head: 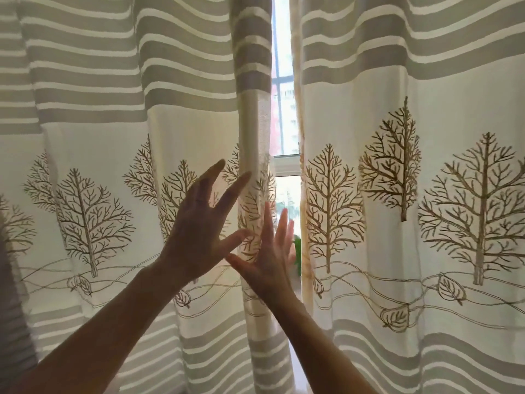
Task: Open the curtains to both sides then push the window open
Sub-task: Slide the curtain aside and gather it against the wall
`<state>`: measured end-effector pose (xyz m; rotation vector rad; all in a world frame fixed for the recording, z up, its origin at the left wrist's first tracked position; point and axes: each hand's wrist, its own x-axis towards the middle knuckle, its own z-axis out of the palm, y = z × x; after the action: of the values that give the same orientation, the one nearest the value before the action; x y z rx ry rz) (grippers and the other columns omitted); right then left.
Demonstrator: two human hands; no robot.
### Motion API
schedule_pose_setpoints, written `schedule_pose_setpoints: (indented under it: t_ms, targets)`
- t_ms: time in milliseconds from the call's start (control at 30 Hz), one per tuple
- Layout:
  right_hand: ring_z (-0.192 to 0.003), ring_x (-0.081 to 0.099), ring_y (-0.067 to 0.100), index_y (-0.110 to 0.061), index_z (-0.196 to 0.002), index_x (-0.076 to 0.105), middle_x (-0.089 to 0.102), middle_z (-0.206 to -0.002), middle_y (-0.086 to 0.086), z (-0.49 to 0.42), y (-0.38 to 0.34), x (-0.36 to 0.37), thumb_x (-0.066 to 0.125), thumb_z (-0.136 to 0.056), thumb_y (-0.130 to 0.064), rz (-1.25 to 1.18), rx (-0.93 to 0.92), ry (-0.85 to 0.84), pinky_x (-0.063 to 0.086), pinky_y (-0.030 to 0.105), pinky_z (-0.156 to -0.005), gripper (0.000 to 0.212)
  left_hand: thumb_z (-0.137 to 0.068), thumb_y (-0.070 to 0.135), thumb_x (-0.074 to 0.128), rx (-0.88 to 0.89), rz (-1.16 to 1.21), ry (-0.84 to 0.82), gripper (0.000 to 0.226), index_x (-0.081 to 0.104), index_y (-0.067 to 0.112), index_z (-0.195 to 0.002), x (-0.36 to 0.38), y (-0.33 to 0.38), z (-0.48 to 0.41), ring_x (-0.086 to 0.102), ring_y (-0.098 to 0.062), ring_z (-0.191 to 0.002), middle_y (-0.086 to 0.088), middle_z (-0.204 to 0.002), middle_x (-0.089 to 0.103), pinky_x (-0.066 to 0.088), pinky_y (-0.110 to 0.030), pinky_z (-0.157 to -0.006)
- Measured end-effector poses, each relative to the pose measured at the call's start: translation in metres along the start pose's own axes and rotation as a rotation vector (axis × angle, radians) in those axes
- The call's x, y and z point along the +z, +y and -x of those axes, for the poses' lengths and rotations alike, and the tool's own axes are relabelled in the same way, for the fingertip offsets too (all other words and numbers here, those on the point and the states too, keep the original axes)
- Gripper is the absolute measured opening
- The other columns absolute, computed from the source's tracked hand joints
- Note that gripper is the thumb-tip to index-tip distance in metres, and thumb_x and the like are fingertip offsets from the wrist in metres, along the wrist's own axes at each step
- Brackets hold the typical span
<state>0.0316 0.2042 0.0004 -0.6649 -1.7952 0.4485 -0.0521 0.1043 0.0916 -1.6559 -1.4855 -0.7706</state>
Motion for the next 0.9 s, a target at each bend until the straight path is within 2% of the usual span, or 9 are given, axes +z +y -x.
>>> schedule_pose_setpoints:
  t_ms: [200, 367, 567, 667, 733, 767, 833, 867, 900]
  targets:
    - [-0.142, -0.035, 0.023, -0.044, -0.148, -0.017, -0.036, -0.155, -0.005, -0.010, 0.008, 0.034, 0.063, -0.070, -0.074, -0.123, -0.072, -0.070, 0.002, 0.070, -0.112, 0.115, -0.080, 0.072, 0.045, 0.172, -0.401, 0.032, 0.086, 0.019, 0.031, -0.151, 0.016, 0.000, -0.045, 0.002, -0.036, -0.148, -0.014, -0.161, 0.007, 0.010, -0.068, -0.112]
    - [-0.142, -0.033, 0.019, -0.041, -0.148, -0.020, -0.035, -0.155, -0.005, -0.026, 0.000, 0.066, 0.049, -0.071, -0.080, -0.210, -0.101, -0.125, -0.001, 0.064, -0.115, 0.110, -0.070, 0.068, 0.059, -0.070, -0.493, 0.044, 0.104, 0.008, 0.031, -0.153, 0.034, -0.020, -0.081, -0.009, -0.036, -0.147, -0.014, -0.162, -0.005, 0.006, -0.066, -0.114]
    - [-0.142, -0.033, 0.016, -0.050, -0.143, -0.022, -0.035, -0.155, -0.007, -0.030, -0.018, 0.110, 0.058, -0.067, -0.074, -0.293, -0.145, -0.212, -0.001, 0.057, -0.117, 0.113, -0.068, 0.047, 0.071, -0.209, -0.611, 0.062, 0.107, 0.006, 0.032, -0.153, 0.041, -0.058, -0.077, -0.009, -0.037, -0.147, -0.013, -0.162, -0.005, 0.008, -0.069, -0.111]
    - [-0.143, -0.032, 0.021, -0.045, -0.145, -0.022, -0.038, -0.154, -0.005, -0.034, -0.033, 0.132, 0.064, -0.074, -0.056, -0.307, -0.184, -0.255, 0.000, 0.056, -0.116, 0.113, -0.070, 0.045, 0.070, -0.240, -0.709, 0.122, 0.102, 0.010, 0.034, -0.152, 0.025, -0.082, -0.074, -0.011, -0.039, -0.146, -0.012, -0.162, -0.002, 0.002, -0.073, -0.109]
    - [-0.144, -0.030, 0.021, -0.044, -0.145, -0.023, -0.037, -0.154, -0.004, -0.039, -0.046, 0.147, 0.052, -0.078, -0.040, -0.336, -0.205, -0.261, 0.003, 0.056, -0.118, 0.101, -0.071, 0.045, 0.069, -0.288, -0.735, 0.159, 0.099, 0.011, 0.038, -0.151, 0.013, -0.103, -0.069, -0.013, -0.040, -0.145, -0.009, -0.162, -0.007, 0.002, -0.076, -0.107]
    - [-0.146, -0.026, 0.020, -0.046, -0.145, -0.023, -0.037, -0.154, -0.006, -0.040, -0.052, 0.156, 0.042, -0.080, -0.039, -0.354, -0.216, -0.254, 0.008, 0.055, -0.119, 0.091, -0.073, 0.038, 0.070, -0.301, -0.708, 0.179, 0.097, 0.011, 0.039, -0.151, 0.008, -0.113, -0.066, -0.011, -0.042, -0.145, -0.008, -0.161, -0.011, 0.007, -0.076, -0.107]
    - [-0.148, -0.018, 0.020, -0.052, -0.142, -0.023, -0.034, -0.153, -0.010, -0.042, -0.064, 0.179, 0.023, -0.087, -0.050, -0.386, -0.249, -0.242, 0.012, 0.048, -0.120, 0.071, -0.078, 0.008, 0.071, -0.289, -0.597, 0.203, 0.100, 0.010, 0.041, -0.150, 0.001, -0.140, -0.059, 0.016, -0.045, -0.144, -0.007, -0.159, -0.018, 0.041, -0.066, -0.098]
    - [-0.149, -0.015, 0.020, -0.054, -0.141, -0.022, -0.029, -0.155, -0.011, -0.042, -0.071, 0.193, 0.024, -0.092, -0.052, -0.403, -0.269, -0.231, 0.013, 0.044, -0.120, 0.067, -0.079, -0.007, 0.065, -0.266, -0.544, 0.189, 0.103, 0.009, 0.042, -0.150, -0.002, -0.152, -0.054, 0.044, -0.044, -0.129, -0.008, -0.159, -0.019, 0.057, -0.052, -0.080]
    - [-0.149, -0.012, 0.020, -0.056, -0.141, -0.019, -0.023, -0.157, -0.011, -0.043, -0.077, 0.208, 0.030, -0.096, -0.049, -0.419, -0.290, -0.226, 0.013, 0.041, -0.120, 0.067, -0.081, -0.016, 0.057, -0.253, -0.515, 0.171, 0.102, 0.008, 0.042, -0.150, -0.005, -0.162, -0.049, 0.064, -0.037, -0.099, -0.009, -0.160, -0.018, 0.059, -0.040, -0.060]
